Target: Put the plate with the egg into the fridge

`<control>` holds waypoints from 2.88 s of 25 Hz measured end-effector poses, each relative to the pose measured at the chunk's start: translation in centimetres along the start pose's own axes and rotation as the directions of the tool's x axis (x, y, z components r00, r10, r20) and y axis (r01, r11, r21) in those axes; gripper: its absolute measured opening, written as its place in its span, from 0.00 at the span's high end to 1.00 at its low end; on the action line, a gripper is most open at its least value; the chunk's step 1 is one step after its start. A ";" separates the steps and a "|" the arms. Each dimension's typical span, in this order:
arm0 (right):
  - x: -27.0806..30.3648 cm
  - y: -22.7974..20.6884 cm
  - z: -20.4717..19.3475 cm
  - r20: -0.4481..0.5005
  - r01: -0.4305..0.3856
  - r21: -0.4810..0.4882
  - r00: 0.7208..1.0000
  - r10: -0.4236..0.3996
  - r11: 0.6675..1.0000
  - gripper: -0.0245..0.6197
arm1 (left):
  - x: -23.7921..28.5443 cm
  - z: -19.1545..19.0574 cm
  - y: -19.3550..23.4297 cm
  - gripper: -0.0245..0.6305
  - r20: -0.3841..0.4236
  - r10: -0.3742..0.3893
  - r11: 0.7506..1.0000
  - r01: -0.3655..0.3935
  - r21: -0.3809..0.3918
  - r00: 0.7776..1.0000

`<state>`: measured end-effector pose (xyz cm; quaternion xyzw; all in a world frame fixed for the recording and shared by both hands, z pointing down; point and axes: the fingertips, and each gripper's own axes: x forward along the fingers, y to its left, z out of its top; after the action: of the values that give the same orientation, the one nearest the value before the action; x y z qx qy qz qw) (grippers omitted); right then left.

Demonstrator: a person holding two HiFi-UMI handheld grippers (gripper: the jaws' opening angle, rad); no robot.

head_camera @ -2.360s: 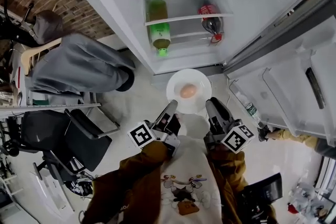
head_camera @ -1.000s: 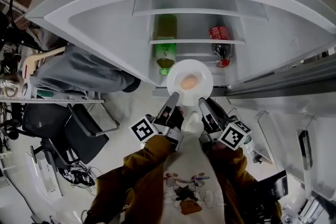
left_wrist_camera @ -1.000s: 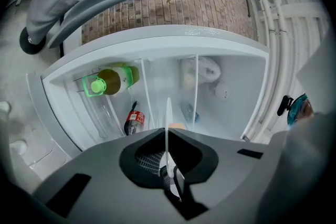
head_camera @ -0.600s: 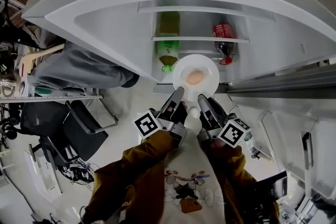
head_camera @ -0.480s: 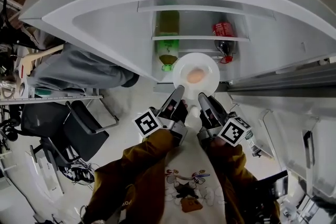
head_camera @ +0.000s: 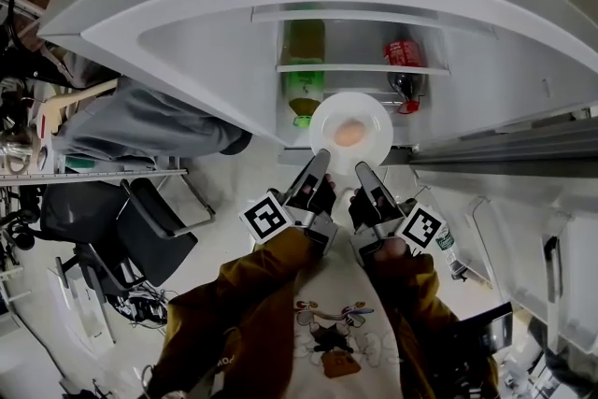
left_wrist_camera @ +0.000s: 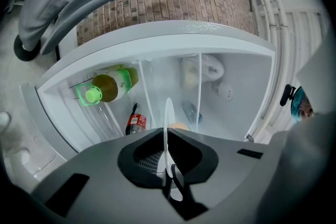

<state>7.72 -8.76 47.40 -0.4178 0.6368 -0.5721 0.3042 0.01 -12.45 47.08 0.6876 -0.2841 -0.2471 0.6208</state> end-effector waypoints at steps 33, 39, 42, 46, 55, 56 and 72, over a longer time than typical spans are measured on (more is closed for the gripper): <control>3.0 1.2 6.5 0.163 -0.031 0.101 0.987 0.014 0.994 0.93 | 1.6 -1.4 -1.6 0.95 -0.178 -0.047 0.996 0.060 0.072 0.983; 3.2 1.1 6.8 0.161 -0.029 0.112 0.987 0.011 0.993 0.93 | 1.2 -1.7 -1.9 0.96 -0.218 -0.025 0.990 0.054 0.129 0.976; 3.3 1.0 7.1 0.161 -0.026 0.112 0.987 0.008 0.993 0.93 | 1.1 -1.9 -2.1 0.95 -0.232 -0.041 0.989 0.072 0.126 0.972; 3.8 0.9 7.7 0.159 -0.024 0.105 0.987 0.007 0.994 0.93 | 1.2 -1.9 -2.6 0.96 -0.240 -0.050 0.984 0.089 0.156 0.970; 5.2 0.1 8.7 0.155 -0.016 0.130 0.988 -0.005 0.991 0.93 | 1.6 -3.1 -3.9 0.95 -0.329 -0.005 0.854 0.175 0.489 0.944; 5.3 0.1 8.8 0.153 -0.016 0.131 0.988 -0.005 0.991 0.93 | 1.6 -3.1 -4.0 0.95 -0.332 -0.002 0.845 0.179 0.504 0.943; 7.4 -0.1 10.1 0.160 -0.014 0.145 0.987 -0.009 0.989 0.93 | 2.0 -3.6 -4.7 0.96 -0.368 0.052 0.716 0.222 0.662 0.928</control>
<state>13.03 -20.09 46.56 -0.4384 0.5674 -0.5812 0.3849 4.31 -10.99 42.81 0.9151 -0.2042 -0.0213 0.3471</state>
